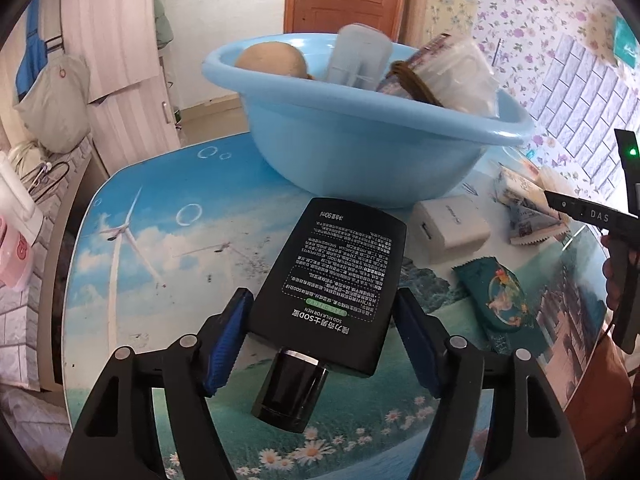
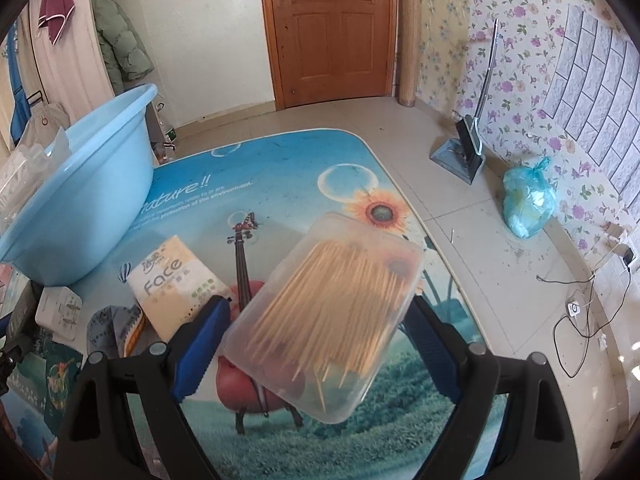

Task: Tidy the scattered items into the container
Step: 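Grasp the clear toothpick container with the right gripper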

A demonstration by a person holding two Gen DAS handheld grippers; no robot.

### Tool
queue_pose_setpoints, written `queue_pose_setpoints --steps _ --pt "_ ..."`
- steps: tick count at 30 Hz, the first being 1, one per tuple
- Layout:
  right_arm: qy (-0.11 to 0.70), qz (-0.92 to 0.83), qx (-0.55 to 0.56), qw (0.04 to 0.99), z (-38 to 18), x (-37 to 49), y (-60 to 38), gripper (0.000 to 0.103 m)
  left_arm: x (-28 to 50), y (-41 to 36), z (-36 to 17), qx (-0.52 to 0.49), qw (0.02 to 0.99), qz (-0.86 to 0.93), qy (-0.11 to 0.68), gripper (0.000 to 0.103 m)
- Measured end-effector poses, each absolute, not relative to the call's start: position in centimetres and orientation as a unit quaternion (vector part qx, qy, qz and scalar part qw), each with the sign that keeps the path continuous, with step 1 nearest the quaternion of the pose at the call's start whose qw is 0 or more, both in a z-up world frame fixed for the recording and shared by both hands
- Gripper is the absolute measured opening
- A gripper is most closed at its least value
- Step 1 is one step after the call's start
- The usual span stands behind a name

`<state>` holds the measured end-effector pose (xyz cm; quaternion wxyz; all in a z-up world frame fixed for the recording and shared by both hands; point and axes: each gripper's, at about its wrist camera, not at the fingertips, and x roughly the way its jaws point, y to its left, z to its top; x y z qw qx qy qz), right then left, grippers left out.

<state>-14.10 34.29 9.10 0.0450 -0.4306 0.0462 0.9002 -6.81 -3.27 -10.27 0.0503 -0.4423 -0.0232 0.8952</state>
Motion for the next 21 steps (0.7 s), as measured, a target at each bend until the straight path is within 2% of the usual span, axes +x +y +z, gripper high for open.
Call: queue_pose_setpoints --steps 7,14,21 --pt "0.017 0.903 -0.429 -0.024 9.3 -12.7 32.3 0.076 -6.4 -4.7 -10.2 -0.442 0.031 0.896 -0.043 0.071" --pt "-0.024 0.892 -0.439 -0.108 9.5 -9.7 30.1 0.074 -5.7 -5.6 -10.1 -0.441 0.030 0.895 -0.051 0.071" --pt "-0.034 0.887 -0.452 -0.094 9.7 -8.8 31.0 0.071 -6.2 -5.4 -10.3 -0.443 0.033 0.895 -0.040 0.071"
